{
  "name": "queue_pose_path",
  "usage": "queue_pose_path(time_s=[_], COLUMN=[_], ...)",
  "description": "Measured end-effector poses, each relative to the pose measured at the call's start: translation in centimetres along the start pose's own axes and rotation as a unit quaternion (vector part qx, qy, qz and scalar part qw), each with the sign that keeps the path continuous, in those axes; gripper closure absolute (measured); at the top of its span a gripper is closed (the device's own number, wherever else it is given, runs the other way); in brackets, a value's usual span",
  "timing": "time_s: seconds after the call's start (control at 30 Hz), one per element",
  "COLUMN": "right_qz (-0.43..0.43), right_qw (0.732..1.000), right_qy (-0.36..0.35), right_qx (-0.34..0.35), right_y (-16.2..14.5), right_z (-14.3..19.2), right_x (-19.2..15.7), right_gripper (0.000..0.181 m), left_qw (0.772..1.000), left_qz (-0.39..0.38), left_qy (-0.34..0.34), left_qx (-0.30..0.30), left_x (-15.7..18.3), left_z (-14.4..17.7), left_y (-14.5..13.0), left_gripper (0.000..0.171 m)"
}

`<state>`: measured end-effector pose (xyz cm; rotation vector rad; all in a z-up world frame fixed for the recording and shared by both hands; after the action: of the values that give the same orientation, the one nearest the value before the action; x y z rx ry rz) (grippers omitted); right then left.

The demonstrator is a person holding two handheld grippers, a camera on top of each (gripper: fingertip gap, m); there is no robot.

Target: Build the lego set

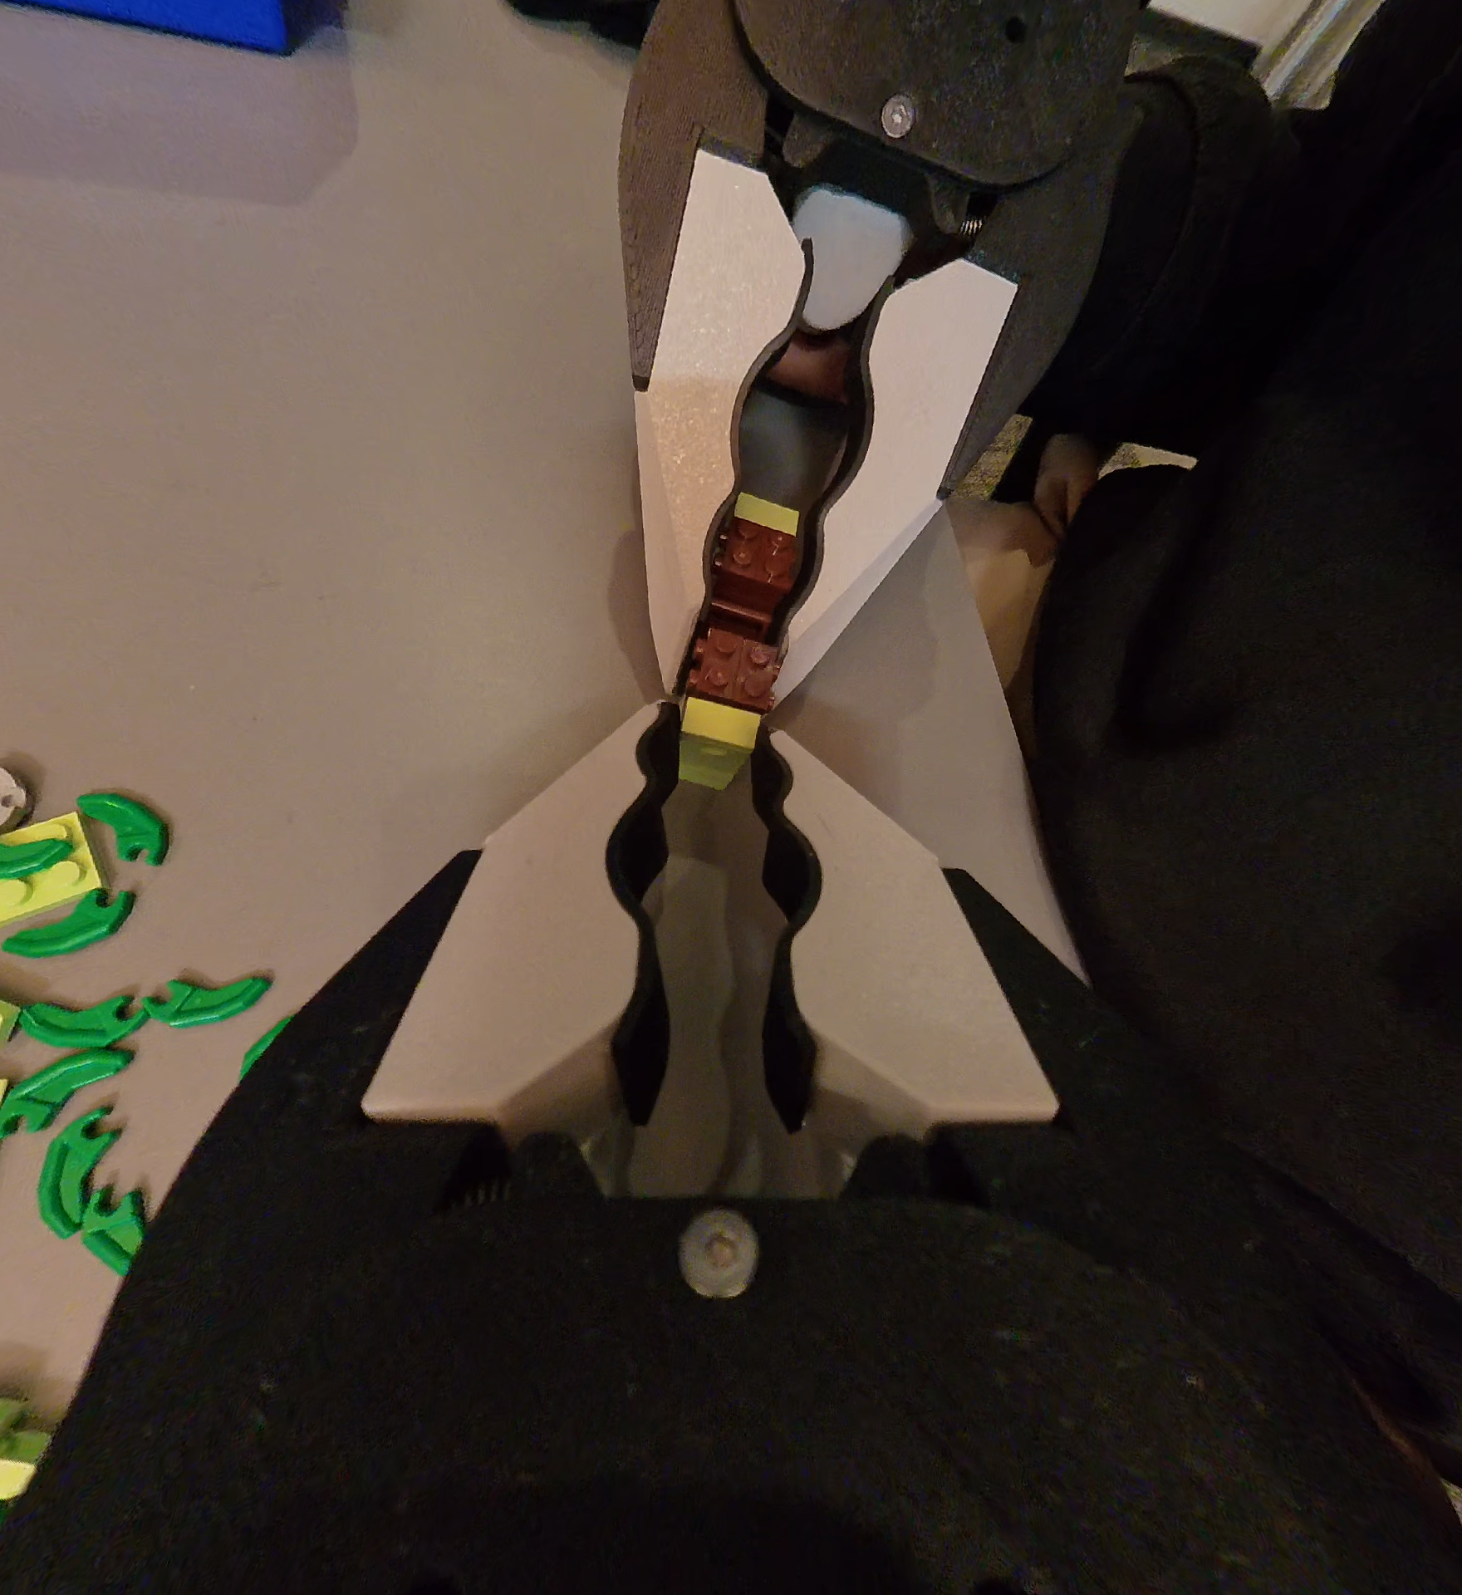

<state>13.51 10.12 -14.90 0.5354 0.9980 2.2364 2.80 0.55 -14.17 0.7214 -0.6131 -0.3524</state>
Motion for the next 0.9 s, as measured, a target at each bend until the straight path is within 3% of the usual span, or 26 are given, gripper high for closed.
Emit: queue_pose_path(time_s=[0.37,0.47,0.67,0.8,0.9], right_qz=[0.002,0.003,-0.001,-0.006,-0.021], right_qw=[1.000,1.000,1.000,1.000,1.000], right_qy=[-0.001,-0.003,-0.002,0.001,0.005], right_qx=[0.000,-0.001,0.000,-0.013,-0.021], right_y=[0.0,0.0,0.0,-0.4,0.1], right_z=[0.0,0.0,0.0,0.2,1.2], right_x=[0.0,0.0,0.1,0.4,1.0], right_gripper=[0.166,0.167,0.165,0.137,0.133], left_qw=[0.999,0.999,0.999,0.998,0.997], left_qz=[-0.028,-0.019,-0.016,-0.011,0.008], left_qy=[0.036,0.025,0.036,0.059,0.070], left_qx=[-0.001,-0.017,-0.009,-0.003,0.016], left_x=[0.5,0.7,0.5,0.6,0.5], left_z=[-0.3,-0.9,-0.5,-0.2,0.6], left_y=[-0.1,-0.4,-0.6,-0.9,-1.2], left_gripper=[0.157,0.143,0.139,0.139,0.139])
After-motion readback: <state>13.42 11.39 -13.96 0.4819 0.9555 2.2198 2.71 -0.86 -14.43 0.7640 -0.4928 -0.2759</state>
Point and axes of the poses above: each gripper's, where its closed fingertips meet, z back along the fingers, y out of its top, x = y × z across the jaws, the point moved 9 cm from there along z, back along the fingers, and after that the axes turned 10 degrees about z, right-handed, at the moved point
